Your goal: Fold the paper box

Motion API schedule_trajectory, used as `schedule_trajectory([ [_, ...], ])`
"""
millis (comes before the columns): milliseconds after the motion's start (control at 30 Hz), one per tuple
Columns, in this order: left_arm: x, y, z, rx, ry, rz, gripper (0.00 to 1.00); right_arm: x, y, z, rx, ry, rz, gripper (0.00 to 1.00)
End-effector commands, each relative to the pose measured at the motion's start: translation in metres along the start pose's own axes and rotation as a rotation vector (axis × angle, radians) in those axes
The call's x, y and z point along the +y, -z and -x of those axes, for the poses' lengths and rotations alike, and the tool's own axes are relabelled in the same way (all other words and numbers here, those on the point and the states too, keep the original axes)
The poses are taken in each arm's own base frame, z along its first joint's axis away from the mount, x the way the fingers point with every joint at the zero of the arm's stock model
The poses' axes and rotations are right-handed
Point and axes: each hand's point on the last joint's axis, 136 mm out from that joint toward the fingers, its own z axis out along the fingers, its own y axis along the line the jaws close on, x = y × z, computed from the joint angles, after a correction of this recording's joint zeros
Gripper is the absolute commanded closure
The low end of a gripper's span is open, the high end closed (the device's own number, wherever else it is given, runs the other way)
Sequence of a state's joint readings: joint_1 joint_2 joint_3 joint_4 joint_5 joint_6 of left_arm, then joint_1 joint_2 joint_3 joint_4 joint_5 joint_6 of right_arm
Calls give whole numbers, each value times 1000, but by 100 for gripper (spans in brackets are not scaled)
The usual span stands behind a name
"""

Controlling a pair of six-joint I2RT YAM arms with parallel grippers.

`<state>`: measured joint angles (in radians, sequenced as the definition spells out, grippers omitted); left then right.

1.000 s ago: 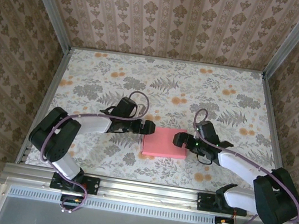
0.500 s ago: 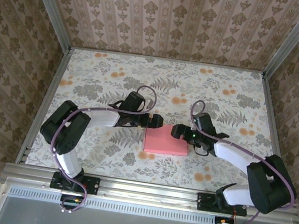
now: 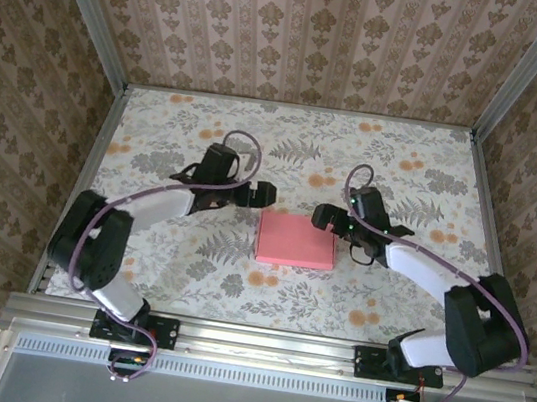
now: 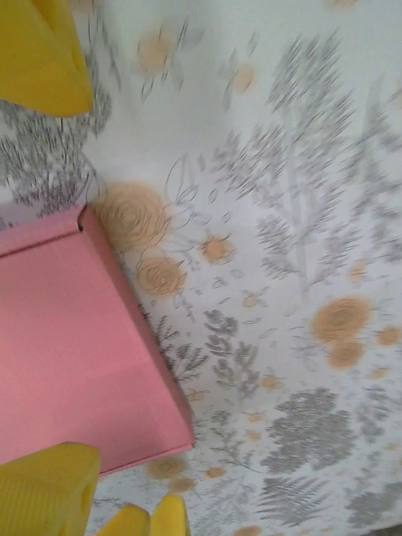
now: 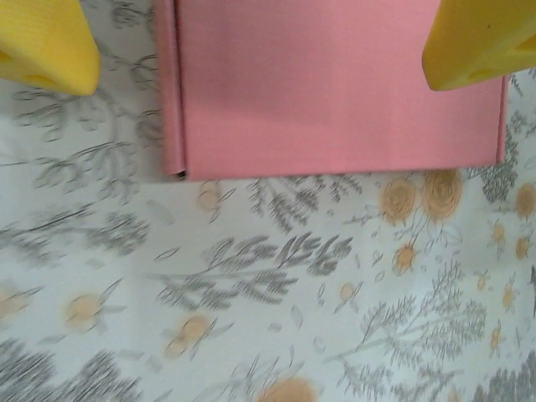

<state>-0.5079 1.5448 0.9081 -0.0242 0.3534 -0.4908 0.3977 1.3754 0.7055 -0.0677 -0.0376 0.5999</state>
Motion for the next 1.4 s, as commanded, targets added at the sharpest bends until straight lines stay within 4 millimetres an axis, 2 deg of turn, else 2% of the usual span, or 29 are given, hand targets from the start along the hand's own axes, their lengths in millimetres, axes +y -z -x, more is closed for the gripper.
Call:
schedule_trajectory([
  [0,19,35,11,-64,-82,104,0,-12,27,31,-114,67,-74,0],
  [33,35,48,20,-96,-64,143,0,-16,32,37,-135,71,-84,0],
  [200,79,91,28,-200,-93,284,0,-33,51,58,-200,77,-164,0],
  [433,131,138,22,-320,-73,463,0,-56,71,78,-303,100,-284,0],
  [600,166,167,11,-382,-59,644,0,-73,83,89,-362,195,-396,0],
  [767,183,171,15,-442,-120,712,0,-101,93,86,-386,202,-515,0],
  [1000,199,155,31,-500,-284,755,0,-132,91,81,-439,219,-591,0],
  [1167,202,139,42,-562,-318,701,0,-144,82,83,-501,232,-607,0],
  [1367,213,126,48,-570,-355,698,0,-143,70,87,-559,268,-577,0],
])
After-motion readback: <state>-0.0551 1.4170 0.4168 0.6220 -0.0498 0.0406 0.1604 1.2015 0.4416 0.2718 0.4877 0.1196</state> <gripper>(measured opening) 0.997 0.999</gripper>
